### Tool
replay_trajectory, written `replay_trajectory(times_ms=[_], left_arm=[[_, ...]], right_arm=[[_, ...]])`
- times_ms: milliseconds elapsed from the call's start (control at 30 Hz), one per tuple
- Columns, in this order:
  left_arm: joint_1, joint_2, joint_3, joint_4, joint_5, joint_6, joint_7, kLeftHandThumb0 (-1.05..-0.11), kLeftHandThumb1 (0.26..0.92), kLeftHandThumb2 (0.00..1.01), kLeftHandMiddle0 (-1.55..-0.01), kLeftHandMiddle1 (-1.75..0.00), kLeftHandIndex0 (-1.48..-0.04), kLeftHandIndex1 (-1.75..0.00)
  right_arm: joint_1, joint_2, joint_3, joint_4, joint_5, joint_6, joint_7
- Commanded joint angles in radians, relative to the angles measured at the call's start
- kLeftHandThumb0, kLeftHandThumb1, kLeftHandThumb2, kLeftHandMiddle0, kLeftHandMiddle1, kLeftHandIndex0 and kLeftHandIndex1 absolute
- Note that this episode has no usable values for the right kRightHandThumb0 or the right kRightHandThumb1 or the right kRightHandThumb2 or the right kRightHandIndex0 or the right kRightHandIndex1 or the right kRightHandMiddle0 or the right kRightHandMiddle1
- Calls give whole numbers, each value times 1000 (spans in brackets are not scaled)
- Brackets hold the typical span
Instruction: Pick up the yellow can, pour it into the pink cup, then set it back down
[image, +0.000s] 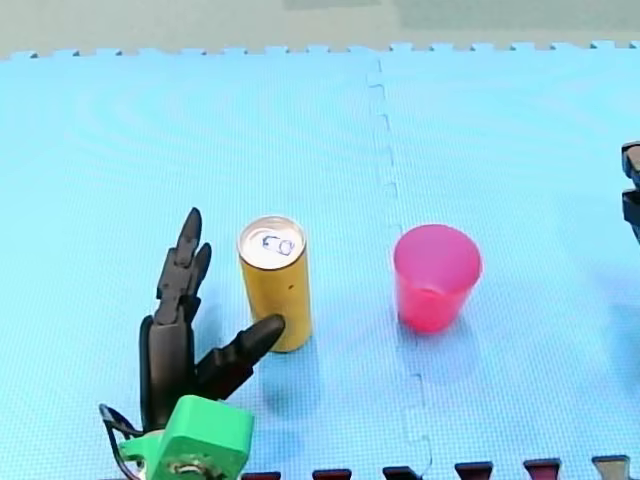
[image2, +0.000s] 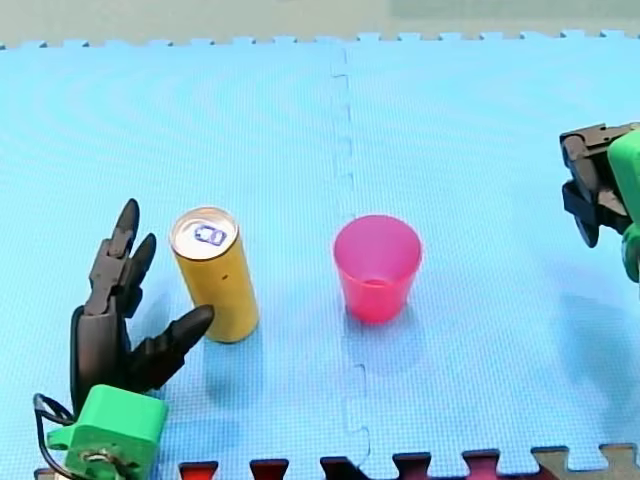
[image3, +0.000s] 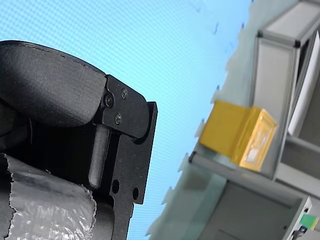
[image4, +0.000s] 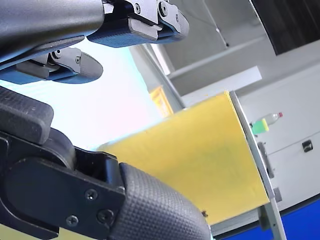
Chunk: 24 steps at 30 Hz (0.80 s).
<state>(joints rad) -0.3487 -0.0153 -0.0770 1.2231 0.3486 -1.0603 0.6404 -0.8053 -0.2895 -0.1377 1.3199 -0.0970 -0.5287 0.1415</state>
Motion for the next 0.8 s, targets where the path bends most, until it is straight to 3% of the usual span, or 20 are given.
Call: replay_trajectory(times_ms=[0,233,767], left_arm=[[-6,10,1,5,2,-2,1,-1048,837,0,-415,-8,-230,-4],[-7,29,-11,6,28,-10,23,-1048,835,0,-424,-11,-232,-4],[29,47,-33,-7,66,-36,53,-1048,821,0,-431,-8,-241,-4]], right_arm=[[-4,3,0,0,0,3,-5],[-3,18,-13,1,16,7,5],[1,23,-24,-2,24,1,11]])
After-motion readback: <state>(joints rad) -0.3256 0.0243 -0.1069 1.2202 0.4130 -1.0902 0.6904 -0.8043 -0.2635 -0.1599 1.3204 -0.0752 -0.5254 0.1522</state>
